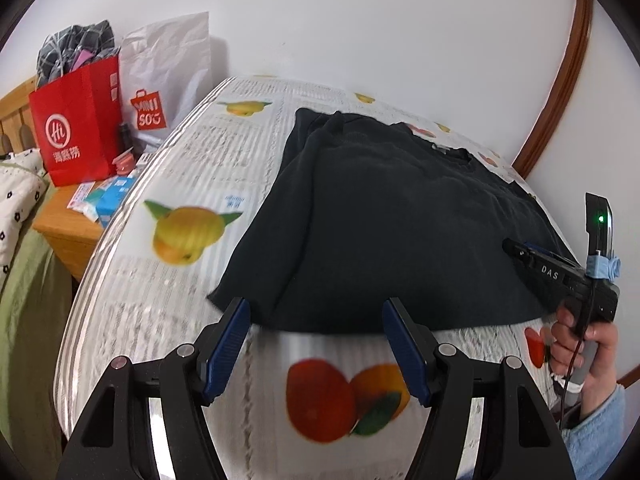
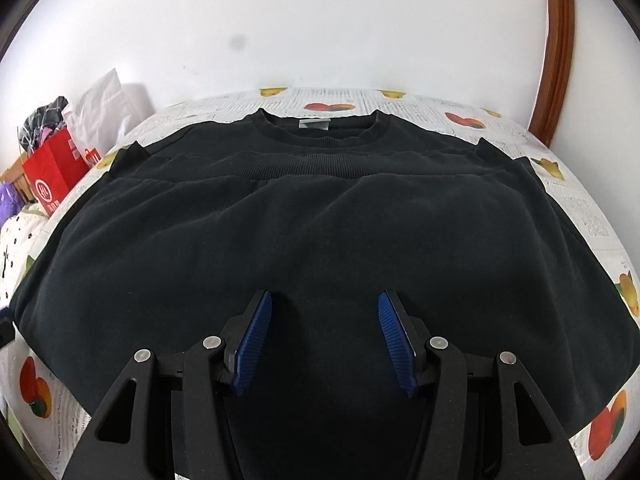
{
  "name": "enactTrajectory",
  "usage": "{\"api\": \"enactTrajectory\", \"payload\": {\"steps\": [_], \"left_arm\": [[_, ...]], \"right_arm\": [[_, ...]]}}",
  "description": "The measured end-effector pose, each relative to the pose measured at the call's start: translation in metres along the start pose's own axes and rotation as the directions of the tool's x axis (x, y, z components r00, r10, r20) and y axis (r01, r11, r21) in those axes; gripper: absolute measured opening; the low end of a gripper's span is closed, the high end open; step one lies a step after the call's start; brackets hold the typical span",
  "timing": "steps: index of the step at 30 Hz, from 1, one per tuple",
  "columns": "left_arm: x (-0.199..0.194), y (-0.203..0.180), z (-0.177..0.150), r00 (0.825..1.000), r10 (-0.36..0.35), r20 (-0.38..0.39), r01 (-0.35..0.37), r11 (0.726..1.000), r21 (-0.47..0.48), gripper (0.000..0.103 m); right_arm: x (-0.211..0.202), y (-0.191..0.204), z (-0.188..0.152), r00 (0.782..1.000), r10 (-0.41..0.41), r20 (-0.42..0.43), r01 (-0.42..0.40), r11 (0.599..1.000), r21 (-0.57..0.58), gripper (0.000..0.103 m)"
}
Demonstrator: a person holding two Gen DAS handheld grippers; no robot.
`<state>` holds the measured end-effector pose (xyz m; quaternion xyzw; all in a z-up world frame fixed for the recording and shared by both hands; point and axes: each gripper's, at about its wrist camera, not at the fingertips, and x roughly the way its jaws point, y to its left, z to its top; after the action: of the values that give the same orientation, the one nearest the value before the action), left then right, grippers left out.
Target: Fold small clothes
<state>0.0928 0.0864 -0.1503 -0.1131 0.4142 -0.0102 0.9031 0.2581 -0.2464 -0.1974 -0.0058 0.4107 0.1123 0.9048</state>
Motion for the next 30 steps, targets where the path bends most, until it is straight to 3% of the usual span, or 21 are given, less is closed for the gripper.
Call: {"api": "enactTrajectory", "payload": {"steps": [5,14,18,23,27,30], "left_arm": [[0.001,0.008,-0.006,0.999,-0.029,-0.031,0.027,0.998,-0.055,0.065],[0.004,0.025,0.000,1.000,0.020,-0.024,-0.022,0.997,-0.072,0.065],[-0.002,0.039,0.002,0.999,0.027,-0.025,-0.029,0.997,-0.065,0.066],[-0.016,0.067,0.001,0.999,0.046,-0.024,-0.048,0.995,-0.088,0.066],[-0.026,0.090,0.001,0.998,0.062,-0.030,-0.065,0.993,-0.095,0.066],[-0.031,0.101,0.001,0.998,0.062,-0.016,-0.063,0.993,-0.099,0.066]], "right_arm": [[0.003,0.005,-0.001,1.000,-0.027,-0.010,0.027,0.999,-0.026,0.057],[-0.010,0.011,0.001,0.999,-0.040,0.000,0.040,0.998,-0.041,0.058],[-0.042,0.056,0.003,0.994,0.104,0.039,-0.100,0.989,-0.106,0.058],[-0.062,0.146,-0.012,0.958,0.286,0.018,-0.265,0.908,-0.325,0.064],[-0.059,0.198,-0.027,0.941,0.338,-0.025,-0.316,0.847,-0.428,0.068],[-0.051,0.221,-0.035,0.942,0.331,-0.048,-0.313,0.823,-0.474,0.070]]}}
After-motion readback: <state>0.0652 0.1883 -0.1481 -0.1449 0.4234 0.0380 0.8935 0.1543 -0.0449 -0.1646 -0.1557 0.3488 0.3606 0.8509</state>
